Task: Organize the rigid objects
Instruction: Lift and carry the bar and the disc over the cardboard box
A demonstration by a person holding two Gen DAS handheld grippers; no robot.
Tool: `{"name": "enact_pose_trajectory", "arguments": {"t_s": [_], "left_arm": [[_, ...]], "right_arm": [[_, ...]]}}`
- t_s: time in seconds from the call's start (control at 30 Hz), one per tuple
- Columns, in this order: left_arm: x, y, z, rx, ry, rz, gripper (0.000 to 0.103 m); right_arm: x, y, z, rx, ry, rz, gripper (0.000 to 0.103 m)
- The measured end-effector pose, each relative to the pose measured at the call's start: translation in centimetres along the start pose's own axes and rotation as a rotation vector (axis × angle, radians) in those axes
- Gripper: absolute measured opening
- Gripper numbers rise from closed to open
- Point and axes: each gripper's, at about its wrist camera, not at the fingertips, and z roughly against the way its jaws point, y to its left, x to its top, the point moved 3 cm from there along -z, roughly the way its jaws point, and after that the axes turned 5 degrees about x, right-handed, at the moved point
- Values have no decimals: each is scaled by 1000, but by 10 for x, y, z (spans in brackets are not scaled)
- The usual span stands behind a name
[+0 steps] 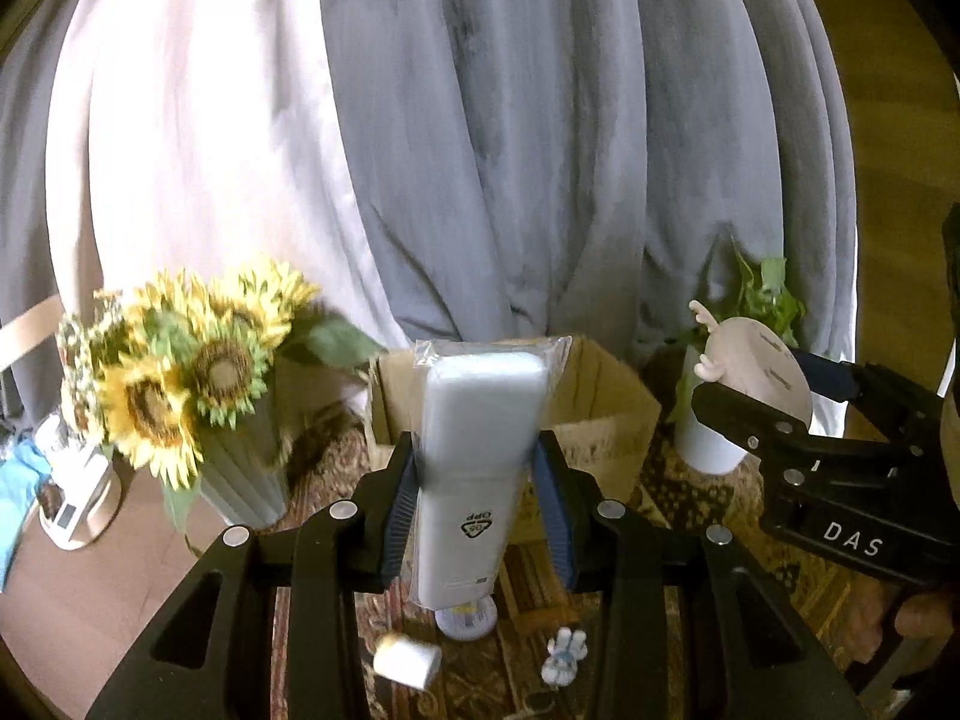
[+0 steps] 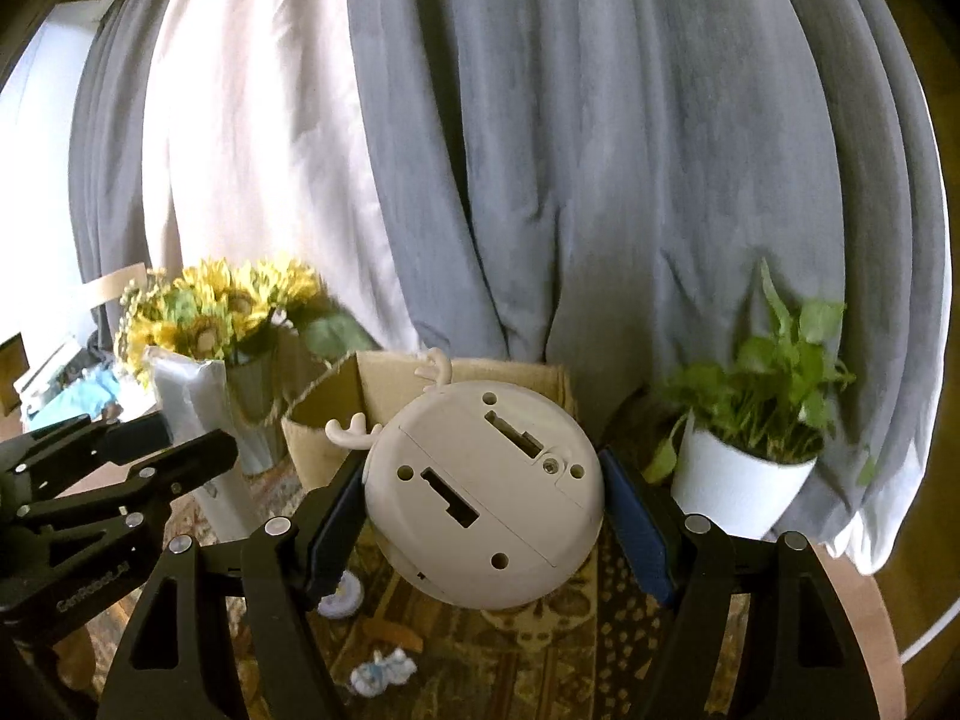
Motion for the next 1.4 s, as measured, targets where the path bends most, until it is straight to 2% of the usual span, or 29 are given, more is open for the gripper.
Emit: {"name": "enact_pose_trajectory", "arguments": {"t_s": [0.53, 0.73, 1.07, 1.4], "left_arm": [[65, 9, -18, -15, -99, -34, 37], [87, 9, -35, -28, -107, -45, 37], [98, 7, -85, -38, -37, -81, 37], [79, 2, -138, -46, 84, -114, 37]], "right_arm": [[53, -3, -28, 42, -31, 6, 76], [73, -7, -43, 48, -24, 19, 76], [87, -17, -84, 43, 51, 35, 76], [67, -31, -140, 55, 189, 13, 76]]}}
